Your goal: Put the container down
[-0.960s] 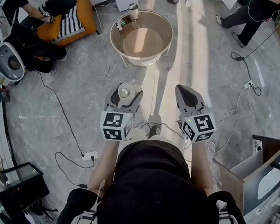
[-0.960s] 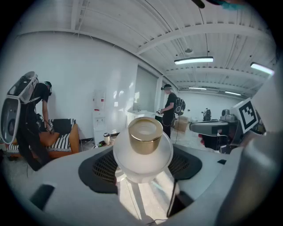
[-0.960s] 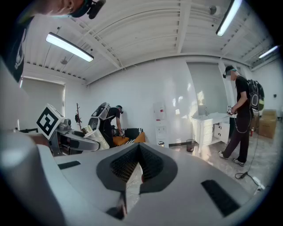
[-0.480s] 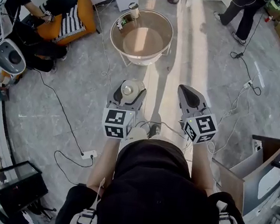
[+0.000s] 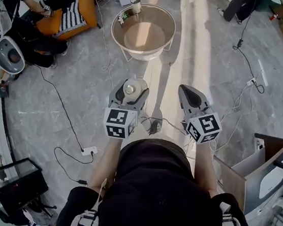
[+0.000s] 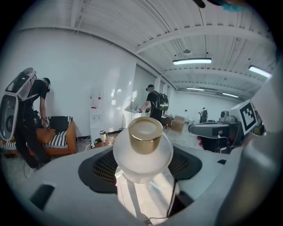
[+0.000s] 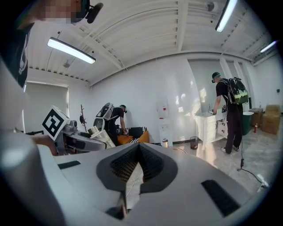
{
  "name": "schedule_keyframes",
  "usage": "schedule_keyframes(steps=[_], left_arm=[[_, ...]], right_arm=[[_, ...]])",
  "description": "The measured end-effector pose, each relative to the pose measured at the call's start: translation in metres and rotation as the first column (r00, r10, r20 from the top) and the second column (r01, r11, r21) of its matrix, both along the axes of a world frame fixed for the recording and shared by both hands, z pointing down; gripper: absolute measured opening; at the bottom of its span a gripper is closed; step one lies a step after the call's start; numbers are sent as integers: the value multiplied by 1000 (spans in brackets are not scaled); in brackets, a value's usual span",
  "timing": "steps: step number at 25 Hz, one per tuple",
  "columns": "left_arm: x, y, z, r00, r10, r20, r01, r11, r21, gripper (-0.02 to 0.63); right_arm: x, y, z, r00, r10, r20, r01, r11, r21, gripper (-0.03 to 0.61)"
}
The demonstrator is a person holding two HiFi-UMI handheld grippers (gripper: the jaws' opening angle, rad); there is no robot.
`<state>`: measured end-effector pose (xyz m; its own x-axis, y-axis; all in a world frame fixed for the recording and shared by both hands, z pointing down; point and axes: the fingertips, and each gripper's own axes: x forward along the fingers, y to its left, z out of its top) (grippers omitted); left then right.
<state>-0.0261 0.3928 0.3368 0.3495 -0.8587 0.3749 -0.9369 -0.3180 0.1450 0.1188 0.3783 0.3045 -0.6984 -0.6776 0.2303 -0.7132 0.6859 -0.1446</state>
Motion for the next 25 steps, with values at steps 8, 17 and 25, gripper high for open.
schedule_keyframes(steps=[8,17,25], left_arm=[[-8,-10,11,1000,9,4,-9,999,-34,344],[-26,-62,17,999,25,-21,-26,999,-40,344],[-52,-134,12,997,72,-19,-72,997,-18,344]], right_arm=[[-1,-10,14,999,43,19,-41,998,-55,3],[-11,-61,17,996,86,17,-84,994,-72,3],[-48,-133,4,995,99,-4,-99,993,-57,3]])
